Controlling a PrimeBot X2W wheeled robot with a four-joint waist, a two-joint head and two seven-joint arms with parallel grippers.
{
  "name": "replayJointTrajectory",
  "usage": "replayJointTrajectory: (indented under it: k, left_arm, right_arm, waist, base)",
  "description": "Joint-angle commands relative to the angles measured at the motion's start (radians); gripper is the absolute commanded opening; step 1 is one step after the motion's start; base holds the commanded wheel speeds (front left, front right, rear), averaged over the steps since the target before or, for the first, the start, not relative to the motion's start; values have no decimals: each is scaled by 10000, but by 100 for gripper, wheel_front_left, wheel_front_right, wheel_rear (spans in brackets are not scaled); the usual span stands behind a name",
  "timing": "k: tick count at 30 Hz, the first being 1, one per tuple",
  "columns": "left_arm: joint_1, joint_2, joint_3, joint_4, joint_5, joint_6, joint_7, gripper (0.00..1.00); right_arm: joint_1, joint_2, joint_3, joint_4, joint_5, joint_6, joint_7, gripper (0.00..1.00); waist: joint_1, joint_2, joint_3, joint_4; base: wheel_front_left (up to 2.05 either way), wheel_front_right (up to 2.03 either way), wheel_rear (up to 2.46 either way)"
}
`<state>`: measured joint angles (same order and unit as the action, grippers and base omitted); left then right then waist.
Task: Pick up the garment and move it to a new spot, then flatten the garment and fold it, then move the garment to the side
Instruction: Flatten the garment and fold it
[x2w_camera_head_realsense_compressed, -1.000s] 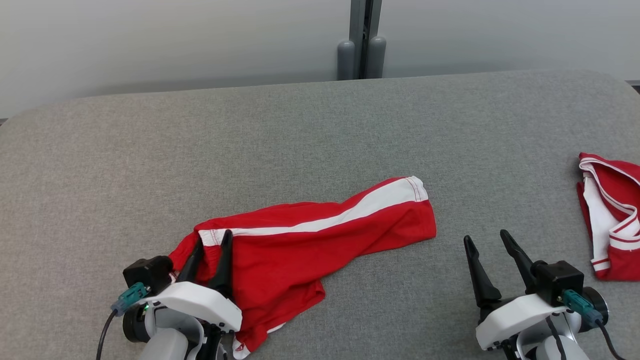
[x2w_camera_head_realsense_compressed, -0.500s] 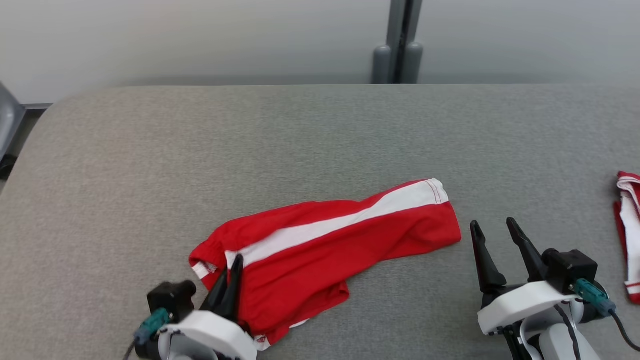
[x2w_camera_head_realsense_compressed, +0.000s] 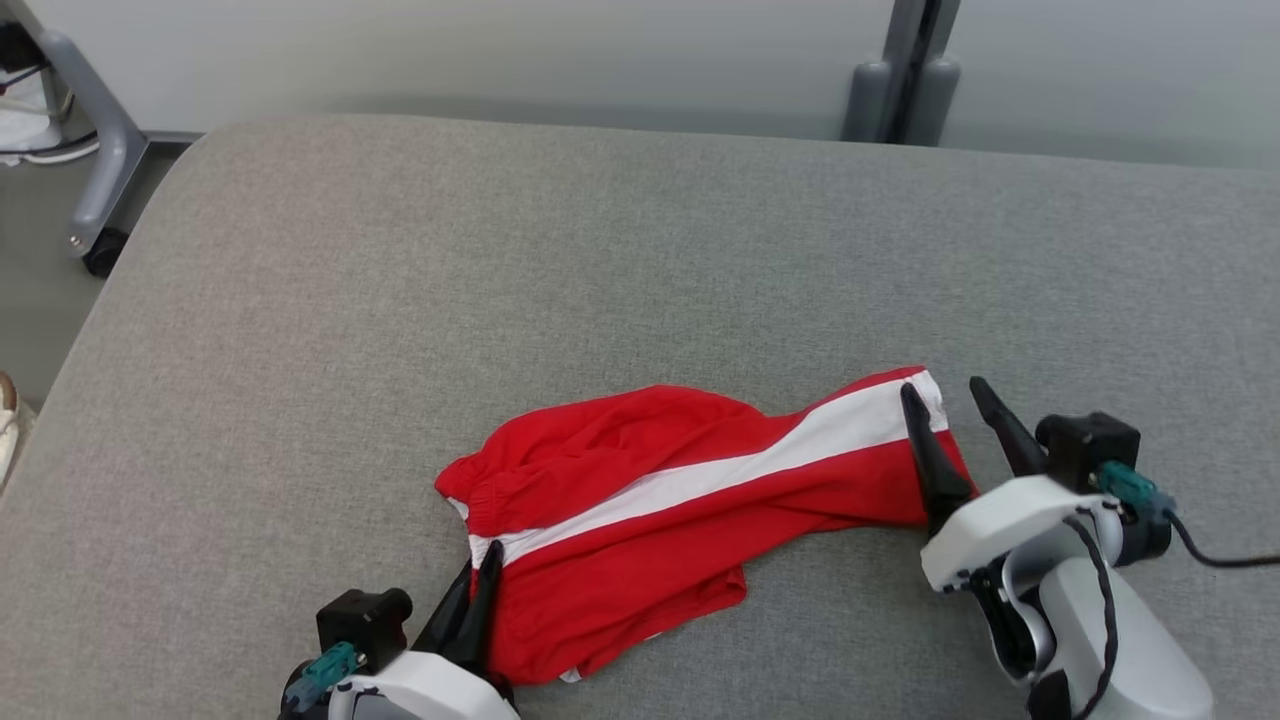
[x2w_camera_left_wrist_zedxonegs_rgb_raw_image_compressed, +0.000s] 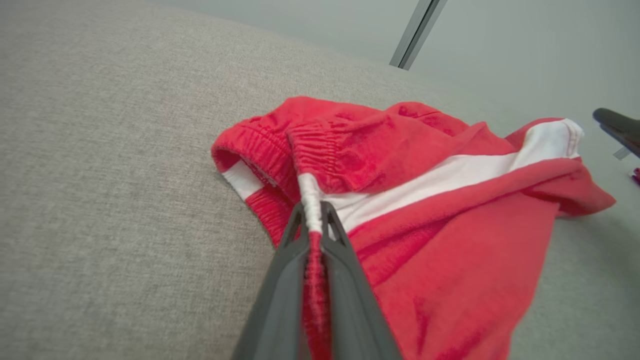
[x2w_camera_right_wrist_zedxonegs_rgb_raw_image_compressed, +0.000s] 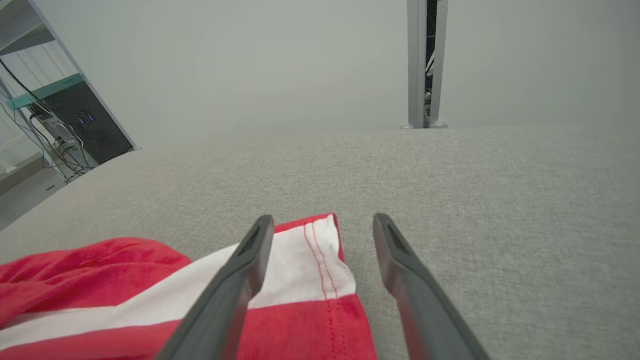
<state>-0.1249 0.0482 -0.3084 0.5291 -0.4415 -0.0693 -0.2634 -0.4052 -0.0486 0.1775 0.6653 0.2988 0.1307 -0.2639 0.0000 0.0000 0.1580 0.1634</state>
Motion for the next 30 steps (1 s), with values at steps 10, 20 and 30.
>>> replayJointTrajectory:
  k: [10, 20, 30]
  left_arm:
    - [-511, 51, -280, -148, -261, 184, -12, 0]
    - [-723, 49, -21, -243, -147, 198, -12, 0]
    - [-1804, 424, 502, -938, 895, -277, -13, 0]
  right_arm:
    - [-992, -259, 496, 1118, 8, 0, 2, 63]
    - [-864, -299, 503, 935, 152, 0, 2, 0]
    - [-992, -194, -344, -976, 347, 0, 1, 0]
  waist:
    - [0, 0, 412, 197]
    - [0, 0, 510, -24]
    - [0, 0, -173, -474]
  base:
    - [0, 0, 0]
    - [0, 0, 0]
    - [0, 0, 0]
